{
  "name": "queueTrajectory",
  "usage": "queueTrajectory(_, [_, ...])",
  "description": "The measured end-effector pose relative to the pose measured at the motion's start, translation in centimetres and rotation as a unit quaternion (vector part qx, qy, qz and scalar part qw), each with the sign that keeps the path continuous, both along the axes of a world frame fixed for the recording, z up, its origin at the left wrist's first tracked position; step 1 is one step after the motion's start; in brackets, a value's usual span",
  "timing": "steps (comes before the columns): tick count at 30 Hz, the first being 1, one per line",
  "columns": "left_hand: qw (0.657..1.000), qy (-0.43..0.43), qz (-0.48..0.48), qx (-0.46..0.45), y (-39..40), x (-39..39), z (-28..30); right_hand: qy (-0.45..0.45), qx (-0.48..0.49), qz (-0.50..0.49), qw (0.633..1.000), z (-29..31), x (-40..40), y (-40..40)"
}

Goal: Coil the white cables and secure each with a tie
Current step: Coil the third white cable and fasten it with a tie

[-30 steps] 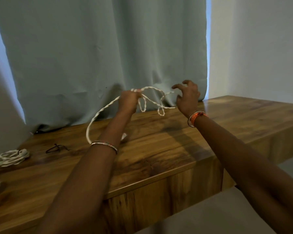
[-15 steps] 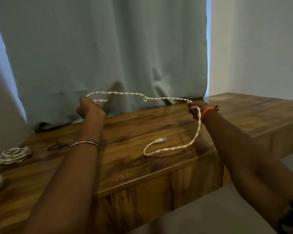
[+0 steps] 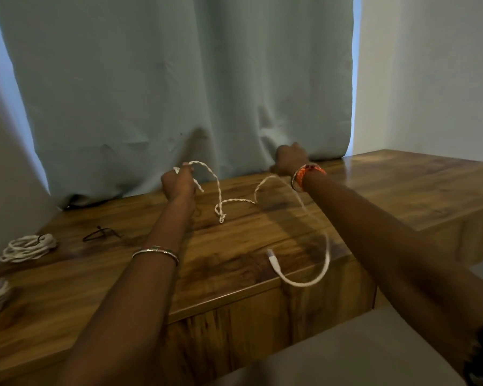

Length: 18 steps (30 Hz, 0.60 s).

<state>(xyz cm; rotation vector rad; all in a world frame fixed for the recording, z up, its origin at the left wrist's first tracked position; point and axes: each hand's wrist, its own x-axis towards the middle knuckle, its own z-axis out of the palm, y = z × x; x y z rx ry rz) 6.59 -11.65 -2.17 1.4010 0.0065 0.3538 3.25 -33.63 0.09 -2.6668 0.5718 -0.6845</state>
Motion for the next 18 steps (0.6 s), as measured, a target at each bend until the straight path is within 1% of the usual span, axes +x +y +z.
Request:
queueTrajectory(1, [1.0,-0.004,-0.004,0.008,-0.2,0.0,-0.1,-0.043,0.058,0.028,0.997,0.8,0.0,1.1])
queueTrajectory(2, [1.0,0.0,-0.018,0.014,-0.3,-0.1,-0.2,-0.104,0.109,0.051,0.987,1.4,0.2,2.1])
queueTrajectory(4, [0.999,0.02,-0.049,0.013,-0.4,0.0,-0.4,-0.234,0.154,0.084,0.956,2.7,-0.5,4.6])
queueTrajectory(5, [0.998,0.027,-0.063,0.008,-0.4,0.1,-0.5,-0.279,0.17,0.117,0.938,3.0,-0.9,5.9])
queueTrajectory(6, [0.997,0.028,-0.076,0.002,-0.4,0.0,-0.4,-0.293,0.177,0.164,0.925,3.0,-1.5,7.4])
queueTrajectory(7, [0.996,0.026,-0.09,-0.003,-0.4,-0.2,-0.3,-0.268,0.169,0.214,0.924,2.5,-1.7,8.9])
queueTrajectory(8, [0.993,0.025,-0.111,0.0,-0.3,-0.4,-0.1,-0.216,0.142,0.26,0.93,1.5,-1.3,10.0])
queueTrajectory(9, [0.99,0.028,-0.141,0.006,-0.2,-0.7,0.0,-0.151,0.097,0.286,0.941,0.2,-0.7,10.8])
queueTrajectory(10, [0.983,0.031,-0.179,0.015,-0.1,-1.1,0.2,-0.113,0.051,0.296,0.947,-1.1,0.0,11.1])
queueTrajectory(11, [0.975,0.038,-0.217,0.028,0.2,-1.5,0.4,-0.106,0.02,0.299,0.948,-2.3,0.4,11.3])
queueTrajectory(12, [0.965,0.046,-0.255,0.041,0.5,-1.7,0.4,-0.134,0.021,0.299,0.944,-3.5,0.7,11.3])
queueTrajectory(14, [0.949,0.061,-0.305,0.056,1.4,-1.9,0.1,-0.209,0.078,0.272,0.936,-5.0,1.4,10.8])
queueTrajectory(16, [0.941,0.087,-0.323,0.052,2.8,-1.7,-0.4,-0.26,0.159,0.198,0.932,-5.3,1.7,9.8])
queueTrajectory(17, [0.934,0.108,-0.337,0.049,3.6,-1.6,-0.6,-0.271,0.187,0.145,0.933,-5.2,1.7,9.1])
queueTrajectory(18, [0.922,0.131,-0.361,0.047,4.3,-1.6,-0.7,-0.255,0.192,0.097,0.943,-5.1,1.5,8.3])
